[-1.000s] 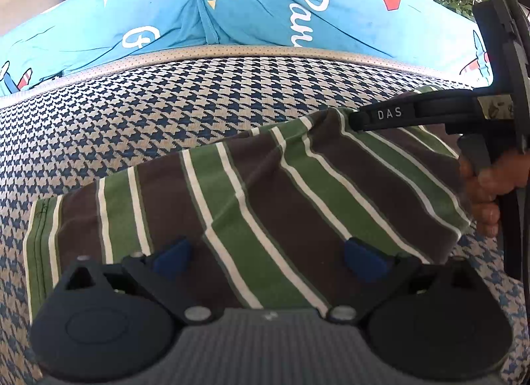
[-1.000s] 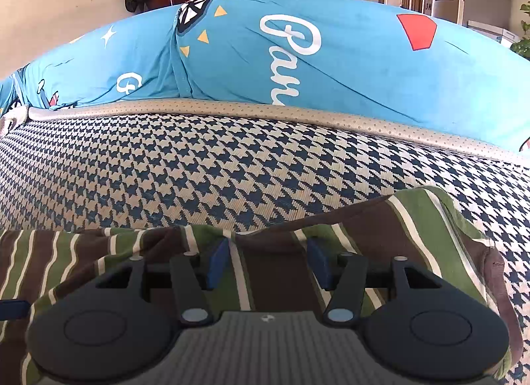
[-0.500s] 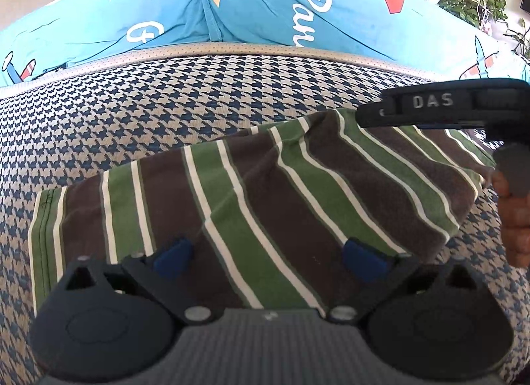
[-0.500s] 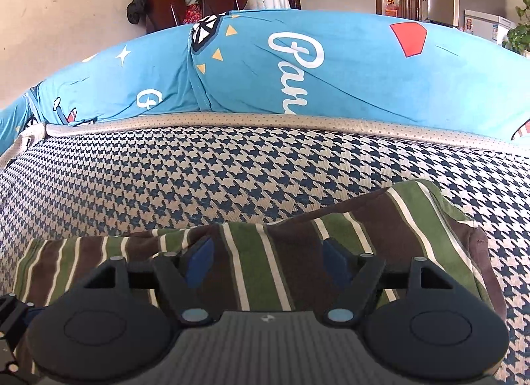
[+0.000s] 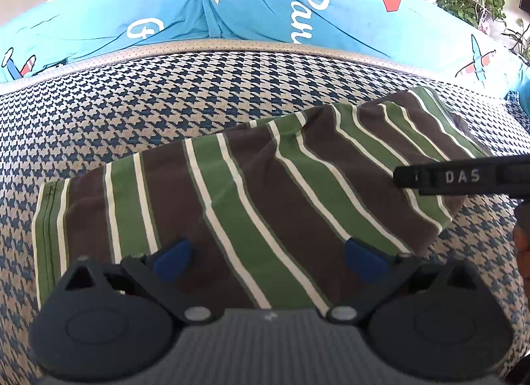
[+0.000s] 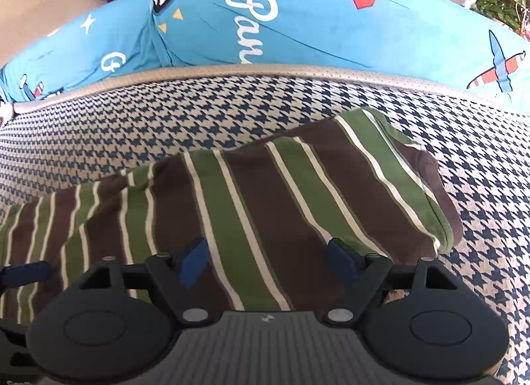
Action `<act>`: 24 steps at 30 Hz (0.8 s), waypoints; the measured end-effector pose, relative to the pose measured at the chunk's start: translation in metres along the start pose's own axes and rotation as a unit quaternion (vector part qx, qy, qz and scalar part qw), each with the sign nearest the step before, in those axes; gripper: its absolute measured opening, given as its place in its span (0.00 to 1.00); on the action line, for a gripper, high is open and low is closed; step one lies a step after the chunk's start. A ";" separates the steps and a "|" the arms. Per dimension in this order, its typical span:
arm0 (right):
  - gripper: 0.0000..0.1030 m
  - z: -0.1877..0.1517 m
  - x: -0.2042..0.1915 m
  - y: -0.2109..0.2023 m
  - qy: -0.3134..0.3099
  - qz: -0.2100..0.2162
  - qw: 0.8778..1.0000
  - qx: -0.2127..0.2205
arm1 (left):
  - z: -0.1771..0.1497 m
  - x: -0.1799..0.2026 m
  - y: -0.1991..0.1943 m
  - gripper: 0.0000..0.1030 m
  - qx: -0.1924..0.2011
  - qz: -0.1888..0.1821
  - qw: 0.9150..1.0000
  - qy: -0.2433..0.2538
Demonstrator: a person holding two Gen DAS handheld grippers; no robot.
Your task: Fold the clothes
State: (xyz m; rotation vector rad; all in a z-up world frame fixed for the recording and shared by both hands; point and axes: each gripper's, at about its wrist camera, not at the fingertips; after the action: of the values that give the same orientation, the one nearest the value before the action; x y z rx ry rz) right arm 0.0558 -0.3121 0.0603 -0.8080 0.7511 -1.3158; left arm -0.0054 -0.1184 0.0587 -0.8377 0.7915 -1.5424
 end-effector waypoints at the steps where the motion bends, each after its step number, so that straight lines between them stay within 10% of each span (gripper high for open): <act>1: 0.77 0.000 0.000 0.002 0.000 -0.001 1.000 -0.003 | -0.001 0.000 0.000 1.00 -0.001 0.002 1.000 0.000; 24: 0.87 -0.015 -0.005 -0.016 -0.048 -0.014 0.999 -0.016 | -0.009 0.004 0.001 1.00 -0.002 0.032 0.999 0.018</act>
State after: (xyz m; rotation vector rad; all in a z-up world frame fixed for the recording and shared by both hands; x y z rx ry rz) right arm 0.0345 -0.3098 0.0661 -0.9048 0.6885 -1.2823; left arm -0.0131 -0.1218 0.0535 -0.7820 0.8394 -1.5031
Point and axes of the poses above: each gripper's, at about its wrist camera, not at the fingertips, and y roughly the way its jaws point, x to its right, z to its top, and after that the axes turned 7 degrees about -x, right-handed
